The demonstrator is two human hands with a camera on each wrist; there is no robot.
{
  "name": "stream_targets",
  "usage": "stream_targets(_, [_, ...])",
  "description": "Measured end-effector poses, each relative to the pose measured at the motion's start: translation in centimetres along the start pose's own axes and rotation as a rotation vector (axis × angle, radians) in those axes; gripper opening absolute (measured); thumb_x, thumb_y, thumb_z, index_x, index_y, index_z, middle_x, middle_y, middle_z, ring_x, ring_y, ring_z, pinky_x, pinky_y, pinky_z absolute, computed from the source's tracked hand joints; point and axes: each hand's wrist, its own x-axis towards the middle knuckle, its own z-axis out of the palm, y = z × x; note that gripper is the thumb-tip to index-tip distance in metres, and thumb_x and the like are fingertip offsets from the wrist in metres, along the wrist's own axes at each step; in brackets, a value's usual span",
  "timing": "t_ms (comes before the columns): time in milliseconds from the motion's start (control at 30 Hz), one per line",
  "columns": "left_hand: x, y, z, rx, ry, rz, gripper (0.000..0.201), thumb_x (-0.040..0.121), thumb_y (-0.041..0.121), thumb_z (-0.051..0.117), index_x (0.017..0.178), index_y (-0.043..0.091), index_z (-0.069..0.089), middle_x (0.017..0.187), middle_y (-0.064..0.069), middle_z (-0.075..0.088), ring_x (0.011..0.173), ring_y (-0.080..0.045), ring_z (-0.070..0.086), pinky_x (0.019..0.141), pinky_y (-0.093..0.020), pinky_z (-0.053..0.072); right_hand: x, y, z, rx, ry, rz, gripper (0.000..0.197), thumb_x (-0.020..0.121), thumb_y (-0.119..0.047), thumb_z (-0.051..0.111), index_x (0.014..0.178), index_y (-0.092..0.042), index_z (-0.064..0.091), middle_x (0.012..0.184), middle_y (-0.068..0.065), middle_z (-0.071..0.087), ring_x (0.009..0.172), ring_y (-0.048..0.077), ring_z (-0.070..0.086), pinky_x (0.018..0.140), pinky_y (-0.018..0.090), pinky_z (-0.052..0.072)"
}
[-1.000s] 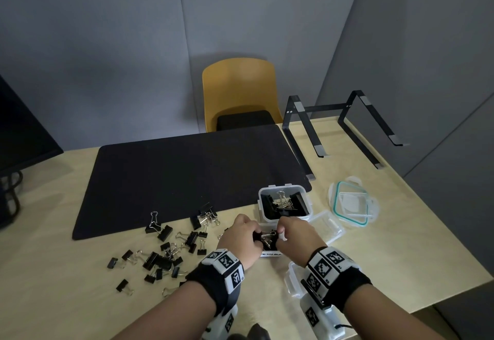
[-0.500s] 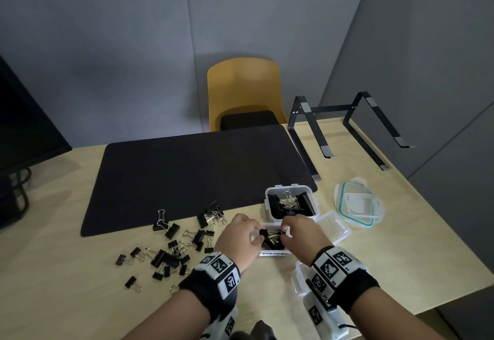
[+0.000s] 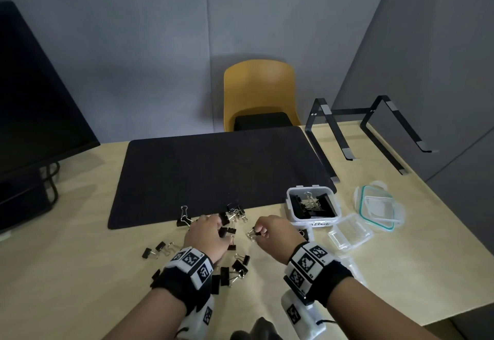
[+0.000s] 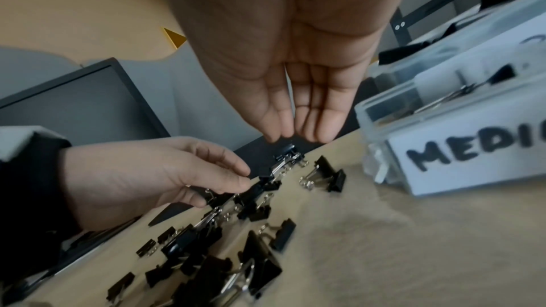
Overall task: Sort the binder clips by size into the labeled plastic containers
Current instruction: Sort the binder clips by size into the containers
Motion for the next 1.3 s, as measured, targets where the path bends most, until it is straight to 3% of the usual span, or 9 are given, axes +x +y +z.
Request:
stream_targets(67, [0.0,-0.5,0.0,0.049,-0.035,0.001,0.042,0.080,0.047,0.063,0.116,0.026,0.054,0.117,0.004,0.053,0.110,-0.016,0.050,0.094,-0.031,0.046,0.8,-0.7,0.8,0.001,-0.008,0.011,0.022,0.088,-0.017,0.050,0.107,-0.013,0.063,0.110,0.007,0.060,0.100,0.021,0.057,0.085,0.026,0.044])
stream_targets(300, [0.7,-1.3,0.3,0.068,-0.092,0.084,0.047,0.084,0.035,0.062,0.129,0.031,0.051,0.127,0.002,0.050,0.118,-0.020,0.046,0.100,-0.034,0.041,3.3,-2.5,2.5,-0.015,-0.018,0.029,0.032,0.087,-0.011,0.049,0.118,-0.012,0.057,0.121,0.009,0.053,0.110,0.025,0.054,0.091,0.030,0.043])
stream_targets(500, [1.2,-1.8,0.0,0.113,-0.089,0.178,0.040,0.082,0.039,0.064,0.119,0.028,0.054,0.122,0.003,0.050,0.117,-0.019,0.044,0.099,-0.031,0.038,5.8,-3.5,3.4,-0.058,-0.014,0.003,0.040,0.087,-0.007,0.050,0.126,-0.016,0.055,0.123,0.010,0.050,0.107,0.028,0.057,0.091,0.033,0.047])
stream_targets(700, [1.5,-2.8,-0.8,0.085,-0.064,0.206,0.029,0.079,0.042,0.063,0.101,0.027,0.054,0.106,0.009,0.056,0.104,-0.016,0.051,0.096,-0.034,0.041,7.5,-4.1,3.7,-0.195,-0.142,-0.034,0.046,0.086,-0.009,0.049,0.130,-0.021,0.049,0.124,0.011,0.041,0.109,0.033,0.053,0.093,0.040,0.048])
stream_targets(900, [1.6,-3.9,-2.3,-0.040,-0.055,0.168,0.024,0.078,0.038,0.062,0.095,0.026,0.051,0.094,0.010,0.060,0.086,-0.011,0.059,0.079,-0.028,0.049,7.9,-4.4,3.8,-0.299,-0.151,-0.068,0.033,0.087,-0.014,0.054,0.120,-0.018,0.054,0.116,0.009,0.041,0.104,0.031,0.053,0.086,0.043,0.052])
stream_targets(1000, [1.5,-4.2,-3.0,-0.176,-0.048,0.121,0.020,0.075,0.034,0.062,0.090,0.026,0.050,0.085,0.010,0.059,0.076,-0.009,0.058,0.065,-0.024,0.046,7.5,-4.2,3.6,-0.136,-0.091,-0.100,0.040,0.085,-0.013,0.059,0.124,-0.019,0.055,0.120,0.006,0.042,0.105,0.025,0.054,0.089,0.031,0.047])
stream_targets(1100, [1.3,-4.3,-3.3,-0.338,-0.039,0.089,0.021,0.074,0.029,0.063,0.088,0.024,0.049,0.079,0.008,0.058,0.071,-0.010,0.057,0.065,-0.027,0.048,6.6,-4.3,2.5,0.152,0.012,-0.087,0.040,0.083,-0.018,0.066,0.122,-0.020,0.059,0.120,-0.002,0.049,0.101,0.013,0.055,0.085,0.017,0.041])
stream_targets(1233, [0.9,-3.5,-3.3,-0.415,-0.034,0.108,0.021,0.079,0.023,0.061,0.093,0.018,0.046,0.070,0.006,0.051,0.059,-0.009,0.047,0.057,-0.022,0.040,5.4,-4.7,1.0,0.388,0.074,-0.053,0.035,0.079,-0.015,0.070,0.113,-0.019,0.063,0.106,-0.007,0.061,0.094,0.010,0.061,0.085,0.018,0.048])
stream_targets(1300, [0.6,-2.8,-3.2,-0.414,-0.028,0.118,0.020,0.082,0.022,0.059,0.094,0.017,0.045,0.065,0.007,0.049,0.053,-0.008,0.045,0.053,-0.021,0.038,4.9,-4.6,0.4,0.416,0.085,-0.047,0.029,0.077,-0.016,0.071,0.105,-0.019,0.063,0.096,-0.008,0.063,0.086,0.008,0.061,0.078,0.016,0.049])
